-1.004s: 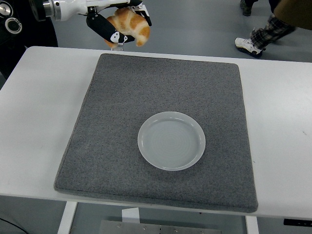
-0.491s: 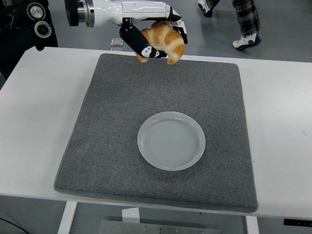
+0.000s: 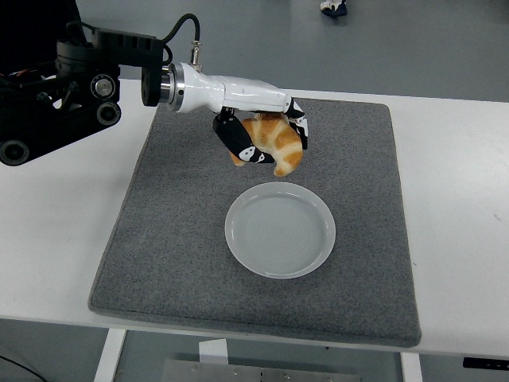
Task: Place the bread on the plate
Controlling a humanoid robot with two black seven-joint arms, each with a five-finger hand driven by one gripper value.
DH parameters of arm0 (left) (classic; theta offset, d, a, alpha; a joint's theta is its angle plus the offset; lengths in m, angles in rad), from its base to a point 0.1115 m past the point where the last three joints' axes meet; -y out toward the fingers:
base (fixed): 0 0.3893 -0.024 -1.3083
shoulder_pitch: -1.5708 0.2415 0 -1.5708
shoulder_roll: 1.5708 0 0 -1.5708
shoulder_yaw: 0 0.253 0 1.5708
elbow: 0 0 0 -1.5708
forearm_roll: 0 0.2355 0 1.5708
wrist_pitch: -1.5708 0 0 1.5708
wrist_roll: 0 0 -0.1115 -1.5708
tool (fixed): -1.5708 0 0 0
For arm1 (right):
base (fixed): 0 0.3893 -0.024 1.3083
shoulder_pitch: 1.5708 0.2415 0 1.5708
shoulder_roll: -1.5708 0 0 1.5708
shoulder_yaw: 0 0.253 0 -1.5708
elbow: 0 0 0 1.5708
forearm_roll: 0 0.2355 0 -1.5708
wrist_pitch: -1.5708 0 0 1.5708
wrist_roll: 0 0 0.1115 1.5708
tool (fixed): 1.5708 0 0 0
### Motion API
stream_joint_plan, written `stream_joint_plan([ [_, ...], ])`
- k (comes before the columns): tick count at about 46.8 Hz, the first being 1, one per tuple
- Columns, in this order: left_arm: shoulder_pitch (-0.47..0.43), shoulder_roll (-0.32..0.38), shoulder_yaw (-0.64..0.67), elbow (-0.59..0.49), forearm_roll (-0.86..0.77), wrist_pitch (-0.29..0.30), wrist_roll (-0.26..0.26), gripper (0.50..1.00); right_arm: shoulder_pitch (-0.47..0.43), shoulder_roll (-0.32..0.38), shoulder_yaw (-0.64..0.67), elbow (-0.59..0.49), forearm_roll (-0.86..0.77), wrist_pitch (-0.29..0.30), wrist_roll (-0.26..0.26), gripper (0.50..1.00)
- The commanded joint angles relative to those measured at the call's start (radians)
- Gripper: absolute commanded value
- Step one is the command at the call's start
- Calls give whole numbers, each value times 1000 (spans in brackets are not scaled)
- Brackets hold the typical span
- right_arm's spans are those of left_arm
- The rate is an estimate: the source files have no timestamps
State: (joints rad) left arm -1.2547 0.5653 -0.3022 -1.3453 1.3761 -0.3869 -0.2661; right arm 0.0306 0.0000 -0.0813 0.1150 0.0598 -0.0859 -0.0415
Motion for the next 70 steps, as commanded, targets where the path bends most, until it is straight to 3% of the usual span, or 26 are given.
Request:
stream_joint_plan([
  [1,23,-13,0,-2,31,2,-1,500,0,0,0,0,0,0,0,952],
  [11,103,-76,3,2,133,19,1,500,0,0,0,0,0,0,0,952],
  [18,150,-113,3,12,215,63,5,500,0,0,0,0,0,0,0,952],
  [33,219,-203,63,113,230,144,8,500,0,0,0,0,0,0,0,952],
  [44,222,-211,126,141,262,243,10,500,0,0,0,0,0,0,0,952],
  [63,236,-206,130,140,259,253,7,500,0,0,0,0,0,0,0,952],
  [66,242,-206,130,137,258,253,7,544,0,0,0,0,0,0,0,952],
  [70,244,-203,130,133,256,253,7,687,0,0,0,0,0,0,0,952],
])
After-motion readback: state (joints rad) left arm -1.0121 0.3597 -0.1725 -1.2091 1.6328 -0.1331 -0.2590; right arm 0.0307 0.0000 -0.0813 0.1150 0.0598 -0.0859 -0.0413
